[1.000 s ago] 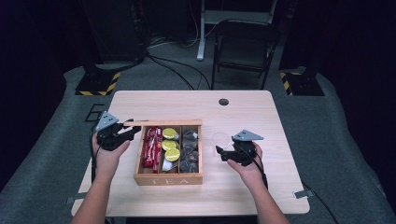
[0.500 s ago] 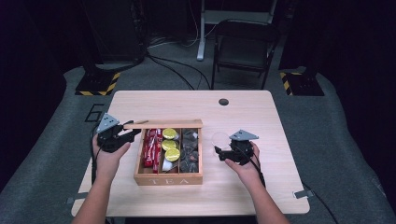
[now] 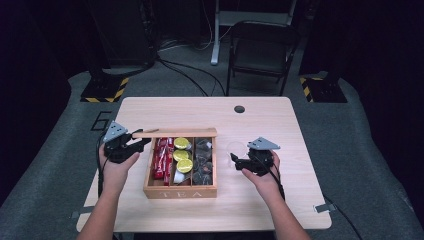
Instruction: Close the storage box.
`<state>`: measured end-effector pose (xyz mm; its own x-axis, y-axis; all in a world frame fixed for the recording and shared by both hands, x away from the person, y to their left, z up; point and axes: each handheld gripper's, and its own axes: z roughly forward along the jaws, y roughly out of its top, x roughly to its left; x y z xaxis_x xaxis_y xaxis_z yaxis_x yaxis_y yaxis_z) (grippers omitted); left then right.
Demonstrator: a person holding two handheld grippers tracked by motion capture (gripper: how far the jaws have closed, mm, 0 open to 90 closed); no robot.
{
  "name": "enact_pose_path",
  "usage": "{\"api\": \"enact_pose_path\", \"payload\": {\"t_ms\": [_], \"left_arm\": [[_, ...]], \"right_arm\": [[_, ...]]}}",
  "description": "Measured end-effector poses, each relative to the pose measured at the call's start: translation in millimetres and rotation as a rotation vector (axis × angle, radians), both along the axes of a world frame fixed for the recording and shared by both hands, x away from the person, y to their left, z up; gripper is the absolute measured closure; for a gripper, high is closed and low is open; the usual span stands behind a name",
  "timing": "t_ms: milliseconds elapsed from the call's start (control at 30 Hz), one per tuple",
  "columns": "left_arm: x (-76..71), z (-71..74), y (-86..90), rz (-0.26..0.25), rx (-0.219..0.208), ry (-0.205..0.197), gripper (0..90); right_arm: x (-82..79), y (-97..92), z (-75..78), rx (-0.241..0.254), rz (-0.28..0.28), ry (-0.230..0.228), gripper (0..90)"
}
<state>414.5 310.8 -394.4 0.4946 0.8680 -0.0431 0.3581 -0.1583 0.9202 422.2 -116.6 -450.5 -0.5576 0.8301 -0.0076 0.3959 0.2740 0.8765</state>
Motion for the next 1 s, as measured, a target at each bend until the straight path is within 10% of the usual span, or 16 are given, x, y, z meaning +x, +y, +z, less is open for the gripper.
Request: {"api": "enact_pose_path", "payload": {"t_ms": [267,1000], "left_arm": [[0.9,2.2,-1.1,0.008,0.002,-0.003,57.0],[6.6,4.5,2.4,0.000,-0.037,-0.015,57.6]], "right_arm": [[-21.0,35.2,19.0,-0.001,0.143,-0.084,25.0],[0.5,90.7,-7.9,-0.050,0.238,0.018,34.4]]}}
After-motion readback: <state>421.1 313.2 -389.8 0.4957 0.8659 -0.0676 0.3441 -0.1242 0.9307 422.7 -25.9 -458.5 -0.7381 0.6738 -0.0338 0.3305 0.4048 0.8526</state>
